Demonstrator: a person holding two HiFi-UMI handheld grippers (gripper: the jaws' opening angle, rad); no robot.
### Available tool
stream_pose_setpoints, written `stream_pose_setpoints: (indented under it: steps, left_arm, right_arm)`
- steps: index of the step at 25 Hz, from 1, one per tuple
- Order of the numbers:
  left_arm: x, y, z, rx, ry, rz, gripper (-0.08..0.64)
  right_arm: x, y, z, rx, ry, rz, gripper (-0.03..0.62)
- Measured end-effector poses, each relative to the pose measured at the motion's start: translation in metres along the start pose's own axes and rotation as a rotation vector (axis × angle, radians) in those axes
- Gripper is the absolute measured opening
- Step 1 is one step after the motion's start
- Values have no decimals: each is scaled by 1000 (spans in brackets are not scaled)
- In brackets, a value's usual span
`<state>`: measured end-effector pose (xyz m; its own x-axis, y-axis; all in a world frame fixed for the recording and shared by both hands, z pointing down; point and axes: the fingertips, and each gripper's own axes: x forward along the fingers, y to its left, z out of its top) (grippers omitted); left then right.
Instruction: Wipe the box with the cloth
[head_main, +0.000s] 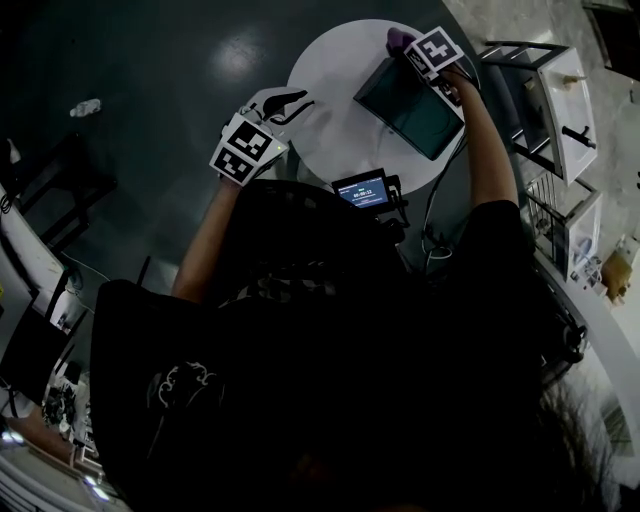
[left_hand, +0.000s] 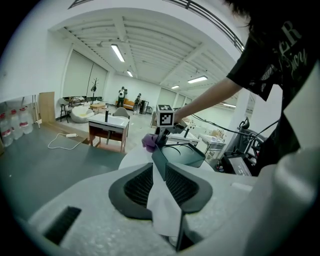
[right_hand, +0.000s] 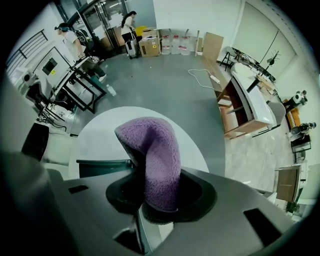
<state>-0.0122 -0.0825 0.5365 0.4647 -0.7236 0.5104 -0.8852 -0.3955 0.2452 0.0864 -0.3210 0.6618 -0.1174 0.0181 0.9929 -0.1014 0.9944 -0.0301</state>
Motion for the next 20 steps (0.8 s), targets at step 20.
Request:
stream_pose_setpoints:
  steps: [20]
  left_arm:
    - [-95,95,-53,-47,-25,10,75]
  right_arm:
    - [23,66,119,0,37,-59,110]
